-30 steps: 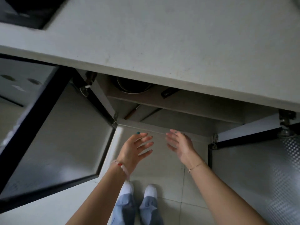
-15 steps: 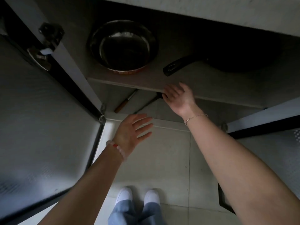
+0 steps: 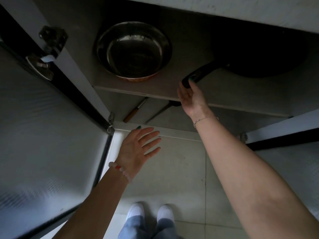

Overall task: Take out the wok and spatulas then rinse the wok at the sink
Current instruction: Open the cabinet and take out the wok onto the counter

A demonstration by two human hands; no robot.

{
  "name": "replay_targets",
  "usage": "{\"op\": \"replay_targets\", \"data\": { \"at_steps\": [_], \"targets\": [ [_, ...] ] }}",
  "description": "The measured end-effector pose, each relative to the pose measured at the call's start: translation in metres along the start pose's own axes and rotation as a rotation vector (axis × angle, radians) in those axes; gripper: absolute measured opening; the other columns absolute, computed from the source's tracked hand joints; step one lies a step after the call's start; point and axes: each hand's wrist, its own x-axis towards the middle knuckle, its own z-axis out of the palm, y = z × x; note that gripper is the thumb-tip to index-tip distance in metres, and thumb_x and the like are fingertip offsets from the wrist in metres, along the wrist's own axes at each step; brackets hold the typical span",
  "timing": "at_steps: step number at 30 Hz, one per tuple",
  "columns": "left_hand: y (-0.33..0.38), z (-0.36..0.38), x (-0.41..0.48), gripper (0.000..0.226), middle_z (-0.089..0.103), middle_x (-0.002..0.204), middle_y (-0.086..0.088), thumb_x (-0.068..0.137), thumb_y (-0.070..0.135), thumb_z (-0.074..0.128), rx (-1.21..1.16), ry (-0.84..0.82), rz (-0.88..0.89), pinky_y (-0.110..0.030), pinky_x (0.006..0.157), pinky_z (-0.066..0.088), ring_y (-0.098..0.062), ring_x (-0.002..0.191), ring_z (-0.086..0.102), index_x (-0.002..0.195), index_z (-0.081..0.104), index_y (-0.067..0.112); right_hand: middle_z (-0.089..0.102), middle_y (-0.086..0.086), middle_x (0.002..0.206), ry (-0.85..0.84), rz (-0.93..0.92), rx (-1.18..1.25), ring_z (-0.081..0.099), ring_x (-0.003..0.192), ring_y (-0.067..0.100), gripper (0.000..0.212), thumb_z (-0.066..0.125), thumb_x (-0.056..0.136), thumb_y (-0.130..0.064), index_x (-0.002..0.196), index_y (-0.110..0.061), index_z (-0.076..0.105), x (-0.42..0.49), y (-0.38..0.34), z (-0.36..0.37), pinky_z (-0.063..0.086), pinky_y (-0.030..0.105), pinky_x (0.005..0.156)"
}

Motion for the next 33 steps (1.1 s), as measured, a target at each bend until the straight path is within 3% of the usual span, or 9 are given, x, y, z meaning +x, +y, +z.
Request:
{"op": "replay_targets", "data": {
  "at_steps": [4,7,11,17,22,27,30,31,33],
  "targets": [
    [0.0,0.009,-0.014,0.037,0.073,0.104,-0.004,0.093,0.037,0.04,0.001,0.016,-0.032,-0.041,0.086,0.049,-0.022,0.102,0.066,0.097,0.069,0.015,0.052,0.016,0.137,0.094,-0.025,-0.004,0.05,0.127,0.024,0.042,0.054,0.094,-0.011,0.134,-0.001,0.045,-0.02,-0.005,-0.009,0.042,0.03,0.101],
    [0.0,0.019,-0.023,0.035,0.073,0.105,-0.005,0.091,0.037,0.042,0.028,0.026,-0.044,-0.041,0.086,0.05,-0.022,0.101,0.066,0.1,0.068,0.015,0.054,0.017,0.133,0.125,-0.006,-0.011,0.054,0.121,0.023,0.037,0.054,0.094,-0.01,0.129,0.0,0.048,-0.039,-0.013,-0.028,0.042,0.031,0.104],
    [0.001,0.038,-0.028,0.034,0.073,0.1,-0.004,0.092,0.036,0.041,0.097,0.037,-0.063,-0.041,0.088,0.049,-0.023,0.1,0.065,0.099,0.066,0.014,0.061,0.011,0.11,0.162,0.022,-0.074,0.059,0.105,0.019,0.024,0.053,0.094,-0.009,0.117,-0.001,0.054,-0.072,-0.02,-0.06,0.042,0.032,0.104],
    [-0.003,0.092,-0.02,0.039,0.061,0.122,-0.004,0.095,0.031,0.03,0.264,0.002,-0.078,-0.039,0.095,0.041,-0.021,0.114,0.053,0.113,0.06,0.013,0.065,0.008,0.097,0.194,0.078,-0.165,0.064,0.09,0.017,0.008,0.054,0.093,-0.007,0.089,-0.009,0.061,-0.115,-0.01,-0.087,0.055,0.025,0.081],
    [-0.024,0.123,-0.002,0.048,0.044,0.143,-0.001,0.097,0.034,0.025,0.408,-0.049,-0.189,-0.038,0.105,0.028,-0.02,0.133,0.037,0.136,0.043,0.012,0.066,0.008,0.098,0.234,0.077,-0.117,0.066,0.087,0.014,0.012,0.052,0.094,-0.009,0.089,-0.009,0.063,-0.144,-0.008,-0.109,0.054,0.023,0.083],
    [-0.046,0.138,0.013,0.057,0.043,0.144,-0.007,0.095,0.044,0.022,0.412,-0.206,-0.315,-0.037,0.11,0.024,-0.021,0.134,0.036,0.139,0.04,0.012,0.073,0.003,0.091,0.232,0.065,-0.174,0.07,0.083,0.012,0.015,0.051,0.094,-0.009,0.095,-0.01,0.066,-0.161,-0.01,-0.123,0.055,0.022,0.083],
    [-0.05,0.144,0.029,0.061,0.038,0.148,-0.008,0.095,0.048,0.019,0.473,-0.214,-0.342,-0.041,0.117,0.015,-0.02,0.138,0.031,0.141,0.035,0.011,0.075,0.003,0.089,0.266,0.052,-0.172,0.071,0.084,0.013,0.014,0.052,0.094,-0.009,0.099,-0.008,0.065,-0.168,-0.006,-0.133,0.057,0.023,0.078],
    [-0.05,0.146,0.035,0.061,0.04,0.146,-0.007,0.095,0.048,0.02,0.497,-0.211,-0.351,-0.04,0.117,0.014,-0.019,0.137,0.032,0.141,0.035,0.01,0.074,0.005,0.092,0.277,0.051,-0.172,0.071,0.086,0.014,0.014,0.053,0.094,-0.01,0.102,-0.007,0.065,-0.17,-0.005,-0.137,0.056,0.023,0.077],
    [-0.051,0.152,0.044,0.056,0.054,0.128,-0.009,0.094,0.046,0.028,0.506,-0.217,-0.379,-0.038,0.11,0.03,-0.023,0.122,0.047,0.132,0.045,0.008,0.074,0.005,0.096,0.275,0.059,-0.18,0.071,0.09,0.014,0.017,0.052,0.094,-0.011,0.107,-0.007,0.064,-0.174,-0.004,-0.147,0.056,0.022,0.077]
  ]
}}
